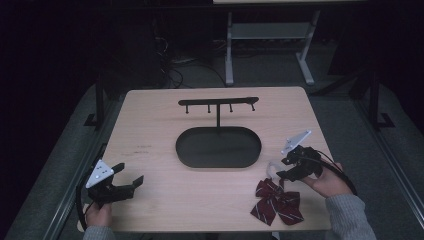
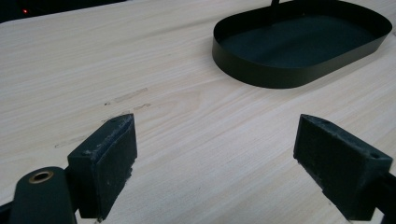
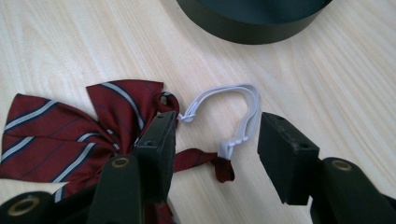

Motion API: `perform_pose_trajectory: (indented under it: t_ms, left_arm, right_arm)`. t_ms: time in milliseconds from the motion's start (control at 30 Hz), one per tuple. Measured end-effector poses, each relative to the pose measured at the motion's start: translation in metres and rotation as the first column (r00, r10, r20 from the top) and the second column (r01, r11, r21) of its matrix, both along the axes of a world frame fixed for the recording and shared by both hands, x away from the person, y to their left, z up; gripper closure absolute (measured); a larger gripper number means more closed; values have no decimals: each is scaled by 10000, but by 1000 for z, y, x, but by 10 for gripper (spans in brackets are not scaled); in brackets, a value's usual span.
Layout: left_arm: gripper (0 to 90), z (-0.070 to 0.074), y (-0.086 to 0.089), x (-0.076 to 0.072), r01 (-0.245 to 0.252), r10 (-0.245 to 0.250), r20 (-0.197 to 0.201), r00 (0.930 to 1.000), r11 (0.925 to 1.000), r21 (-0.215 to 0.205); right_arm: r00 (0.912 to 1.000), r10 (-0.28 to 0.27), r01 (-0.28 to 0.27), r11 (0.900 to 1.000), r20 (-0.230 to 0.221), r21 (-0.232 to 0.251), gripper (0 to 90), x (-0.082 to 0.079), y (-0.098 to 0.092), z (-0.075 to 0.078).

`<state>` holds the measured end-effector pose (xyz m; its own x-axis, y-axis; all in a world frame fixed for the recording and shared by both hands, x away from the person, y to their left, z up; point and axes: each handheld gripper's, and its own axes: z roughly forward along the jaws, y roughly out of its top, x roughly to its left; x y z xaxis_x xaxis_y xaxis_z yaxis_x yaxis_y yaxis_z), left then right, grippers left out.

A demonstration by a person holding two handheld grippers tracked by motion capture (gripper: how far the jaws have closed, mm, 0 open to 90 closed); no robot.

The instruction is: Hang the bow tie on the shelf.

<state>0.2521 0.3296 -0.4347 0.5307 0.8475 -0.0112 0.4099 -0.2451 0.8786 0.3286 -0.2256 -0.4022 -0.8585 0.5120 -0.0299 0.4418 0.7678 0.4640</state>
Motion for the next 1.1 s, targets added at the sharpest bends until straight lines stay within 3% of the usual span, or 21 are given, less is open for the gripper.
perform_pose_trajectory:
  t_ms: [267,533,933,1100]
  left_arm:
    - [131,0,0,0,-8,8,11,10000,10000,-15]
    - [131,0,-2,0,33,-33,-4,10000,10000,-31]
    - [131,0,-1,1,39,-39,-24,10000,10000,-10]
    - [131,0,-2,1,56,-56,-32,10000,10000,2]
  right_arm:
    - [9992,-197,181,9988,-356,-455,487,17,7,-7]
    - [9952,-581,520,9957,-786,-771,573,34,12,-17]
    - [9866,-889,702,9882,-1368,-1363,631,46,19,-34]
    - [9853,-983,796,9878,-1398,-1335,697,47,17,-35]
